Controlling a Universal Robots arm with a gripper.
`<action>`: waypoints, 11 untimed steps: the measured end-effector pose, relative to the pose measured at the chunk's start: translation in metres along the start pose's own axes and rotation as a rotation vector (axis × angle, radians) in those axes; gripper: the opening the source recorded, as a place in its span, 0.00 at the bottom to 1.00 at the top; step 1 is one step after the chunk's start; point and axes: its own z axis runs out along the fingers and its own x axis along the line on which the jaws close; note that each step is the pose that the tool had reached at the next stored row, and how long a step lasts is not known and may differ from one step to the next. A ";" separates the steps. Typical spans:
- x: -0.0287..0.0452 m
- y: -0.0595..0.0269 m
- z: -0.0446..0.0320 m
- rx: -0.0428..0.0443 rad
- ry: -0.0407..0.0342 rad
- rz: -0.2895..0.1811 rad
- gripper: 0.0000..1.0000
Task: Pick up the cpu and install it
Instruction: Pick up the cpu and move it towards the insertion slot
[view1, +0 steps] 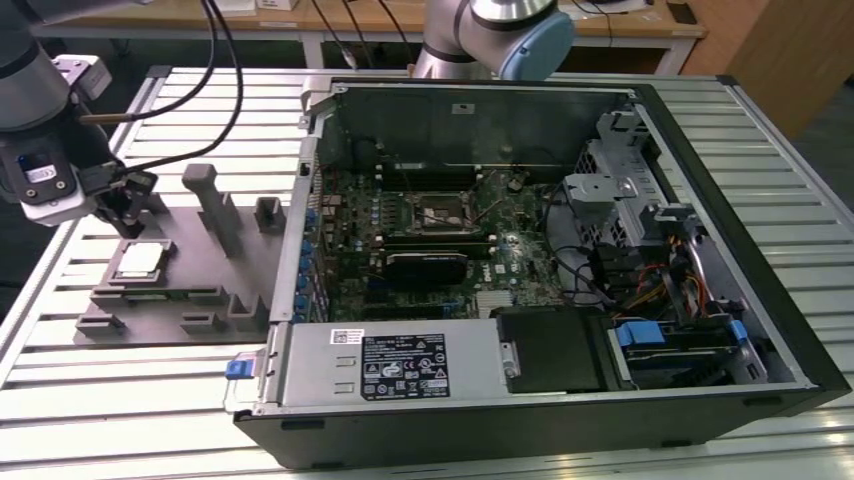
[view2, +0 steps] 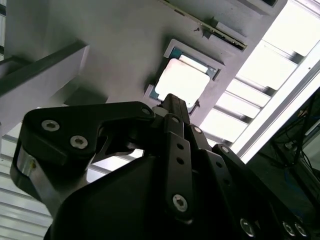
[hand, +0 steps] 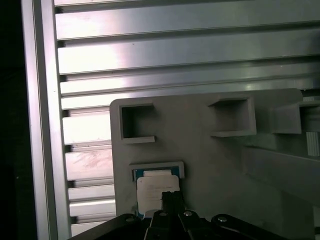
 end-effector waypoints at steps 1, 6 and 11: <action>0.0001 -0.0004 0.0009 -0.0001 0.0000 0.000 0.11; 0.0000 -0.0037 0.0055 -0.0002 -0.0003 0.000 0.11; 0.0014 -0.0052 0.0106 -0.0001 -0.0002 0.000 0.11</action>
